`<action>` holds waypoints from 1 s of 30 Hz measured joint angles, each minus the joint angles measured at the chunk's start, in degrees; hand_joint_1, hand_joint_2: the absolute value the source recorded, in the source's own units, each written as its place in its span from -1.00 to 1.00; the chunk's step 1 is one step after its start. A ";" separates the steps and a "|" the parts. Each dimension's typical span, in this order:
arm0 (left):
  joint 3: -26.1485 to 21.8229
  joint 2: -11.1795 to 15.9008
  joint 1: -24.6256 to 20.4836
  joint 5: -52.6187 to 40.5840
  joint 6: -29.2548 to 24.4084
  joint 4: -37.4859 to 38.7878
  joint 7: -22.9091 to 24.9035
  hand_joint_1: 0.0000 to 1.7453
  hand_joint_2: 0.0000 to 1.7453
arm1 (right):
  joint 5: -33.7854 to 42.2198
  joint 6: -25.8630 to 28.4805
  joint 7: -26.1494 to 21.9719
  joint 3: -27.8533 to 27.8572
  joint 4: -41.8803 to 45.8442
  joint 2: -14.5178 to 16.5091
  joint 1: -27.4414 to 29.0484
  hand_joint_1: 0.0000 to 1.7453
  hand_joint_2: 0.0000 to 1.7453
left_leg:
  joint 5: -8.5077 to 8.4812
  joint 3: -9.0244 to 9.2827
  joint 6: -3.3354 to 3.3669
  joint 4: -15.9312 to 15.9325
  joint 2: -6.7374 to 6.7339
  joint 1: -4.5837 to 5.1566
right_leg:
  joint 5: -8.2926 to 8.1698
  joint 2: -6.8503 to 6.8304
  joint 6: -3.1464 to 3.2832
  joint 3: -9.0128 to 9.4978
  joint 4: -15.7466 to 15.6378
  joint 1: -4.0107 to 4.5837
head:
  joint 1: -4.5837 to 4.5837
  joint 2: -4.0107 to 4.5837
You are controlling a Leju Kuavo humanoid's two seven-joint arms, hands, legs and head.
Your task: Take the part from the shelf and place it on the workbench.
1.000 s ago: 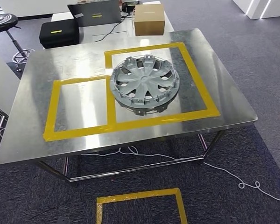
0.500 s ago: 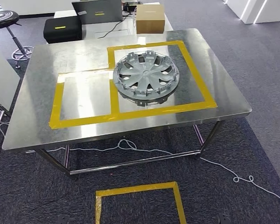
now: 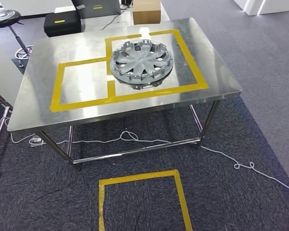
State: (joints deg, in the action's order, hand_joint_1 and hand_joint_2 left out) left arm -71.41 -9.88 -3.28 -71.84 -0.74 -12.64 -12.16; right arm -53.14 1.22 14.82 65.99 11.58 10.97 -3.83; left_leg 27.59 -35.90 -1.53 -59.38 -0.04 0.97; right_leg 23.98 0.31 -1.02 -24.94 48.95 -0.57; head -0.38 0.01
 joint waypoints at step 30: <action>4.75 -0.41 -0.05 -6.59 -1.61 0.22 2.31 -1.00 -1.00 | -5.78 -2.53 3.43 -1.99 -0.24 0.39 0.43 -1.00 -1.00 | -3.18 0.83 1.05 3.24 0.08 0.49 | 0.14 -0.03 0.75 1.53 -0.69 0.70 | -0.34 -0.01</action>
State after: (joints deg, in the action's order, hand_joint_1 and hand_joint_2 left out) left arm -66.66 -10.29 -3.33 -78.43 -2.35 -12.42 -9.86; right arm -58.92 -1.31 18.25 63.99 11.34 11.37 -3.40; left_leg 24.41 -35.08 -0.47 -56.14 0.04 1.46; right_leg 24.12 0.28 -0.27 -23.41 48.26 0.13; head -0.72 0.01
